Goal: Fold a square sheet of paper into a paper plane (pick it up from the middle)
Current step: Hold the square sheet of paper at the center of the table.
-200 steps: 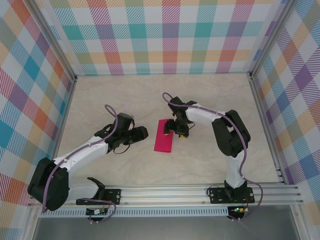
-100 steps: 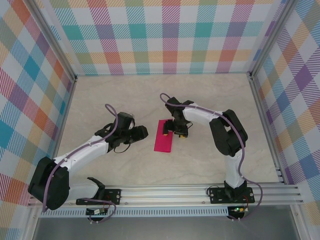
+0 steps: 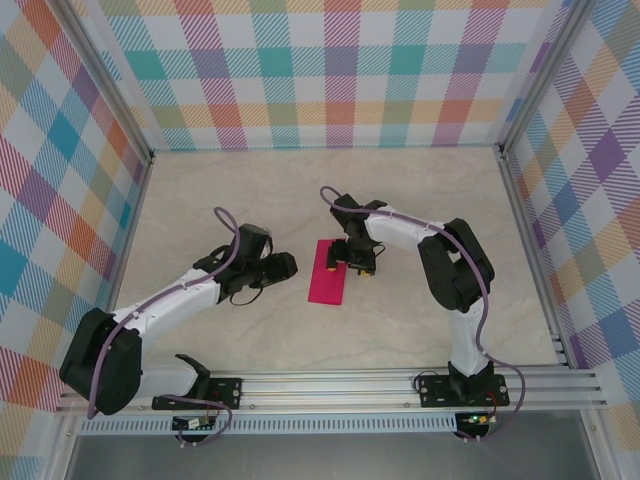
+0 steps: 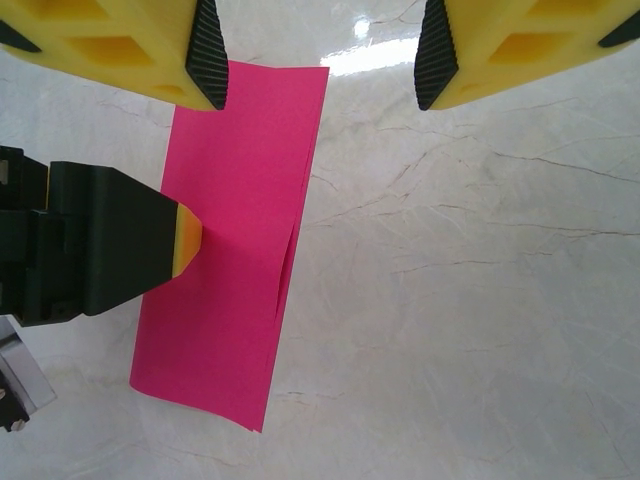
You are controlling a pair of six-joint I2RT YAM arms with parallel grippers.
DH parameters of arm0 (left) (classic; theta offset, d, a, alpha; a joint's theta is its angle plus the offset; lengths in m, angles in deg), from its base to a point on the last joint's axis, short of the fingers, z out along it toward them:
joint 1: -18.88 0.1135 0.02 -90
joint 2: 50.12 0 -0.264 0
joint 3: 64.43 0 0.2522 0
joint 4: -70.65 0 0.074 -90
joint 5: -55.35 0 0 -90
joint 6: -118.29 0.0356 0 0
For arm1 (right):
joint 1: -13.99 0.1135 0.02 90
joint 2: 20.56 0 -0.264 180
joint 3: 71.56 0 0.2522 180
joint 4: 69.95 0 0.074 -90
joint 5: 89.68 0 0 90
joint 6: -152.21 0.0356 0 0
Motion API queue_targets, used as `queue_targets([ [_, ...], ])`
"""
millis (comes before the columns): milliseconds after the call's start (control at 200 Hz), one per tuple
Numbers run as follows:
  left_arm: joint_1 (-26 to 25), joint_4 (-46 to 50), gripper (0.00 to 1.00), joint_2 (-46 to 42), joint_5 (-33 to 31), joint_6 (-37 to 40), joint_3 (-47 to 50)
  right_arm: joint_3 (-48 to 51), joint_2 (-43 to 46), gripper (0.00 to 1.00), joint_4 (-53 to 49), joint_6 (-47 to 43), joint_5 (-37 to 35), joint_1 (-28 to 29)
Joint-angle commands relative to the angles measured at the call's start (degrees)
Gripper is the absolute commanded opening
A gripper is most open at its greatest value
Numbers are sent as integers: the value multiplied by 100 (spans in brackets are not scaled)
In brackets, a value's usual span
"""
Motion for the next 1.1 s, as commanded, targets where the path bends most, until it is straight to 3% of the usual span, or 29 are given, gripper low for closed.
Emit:
queue_targets([
  [0, -118, -9, 54, 114, 70, -8, -197, 109, -409, 76, -114, -110, -224, 0],
  [515, -241, -103, 49, 646, 184, 0, -462, 70, -565, 78, -173, -133, -257, 5],
  [735, -312, -309, 28, 1264, 380, -100, -765, 117, -595, 77, -182, -127, -326, 1],
  [815, -310, -343, 9, 1600, 503, -157, -949, 135, -604, 77, -157, -112, -316, 0],
  [865, -320, -356, 2, 1802, 565, -200, -1068, 152, -599, 77, -137, -110, -307, 0],
  [1095, -321, -713, 0, 2424, 809, -328, -1363, 193, -619, 77, -114, -106, -307, 0],
])
